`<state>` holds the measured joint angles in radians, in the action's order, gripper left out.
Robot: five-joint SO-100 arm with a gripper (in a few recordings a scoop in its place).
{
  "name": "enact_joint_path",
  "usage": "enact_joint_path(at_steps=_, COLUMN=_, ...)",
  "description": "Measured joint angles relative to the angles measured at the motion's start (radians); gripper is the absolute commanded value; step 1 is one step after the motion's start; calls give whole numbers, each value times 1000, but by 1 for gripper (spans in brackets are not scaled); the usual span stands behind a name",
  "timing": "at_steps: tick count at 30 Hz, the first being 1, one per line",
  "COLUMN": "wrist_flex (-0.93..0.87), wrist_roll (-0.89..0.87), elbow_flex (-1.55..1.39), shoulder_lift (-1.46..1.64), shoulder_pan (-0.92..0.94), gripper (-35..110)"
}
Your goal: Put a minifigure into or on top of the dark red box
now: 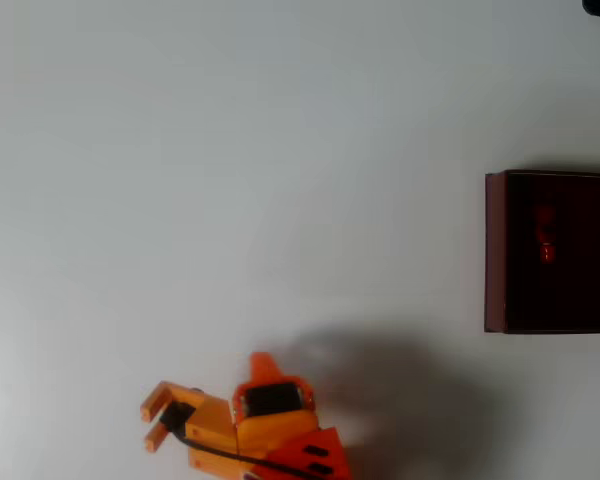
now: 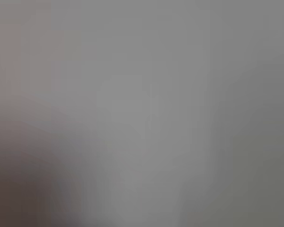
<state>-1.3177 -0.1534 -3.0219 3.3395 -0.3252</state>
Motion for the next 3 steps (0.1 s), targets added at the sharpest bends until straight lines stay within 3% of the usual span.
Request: enact_joint_path(at_steps=3, wrist_flex=0, wrist_roll=0, elbow_flex=0, shoulder_lift=0, shoulder_pan=0, gripper=0)
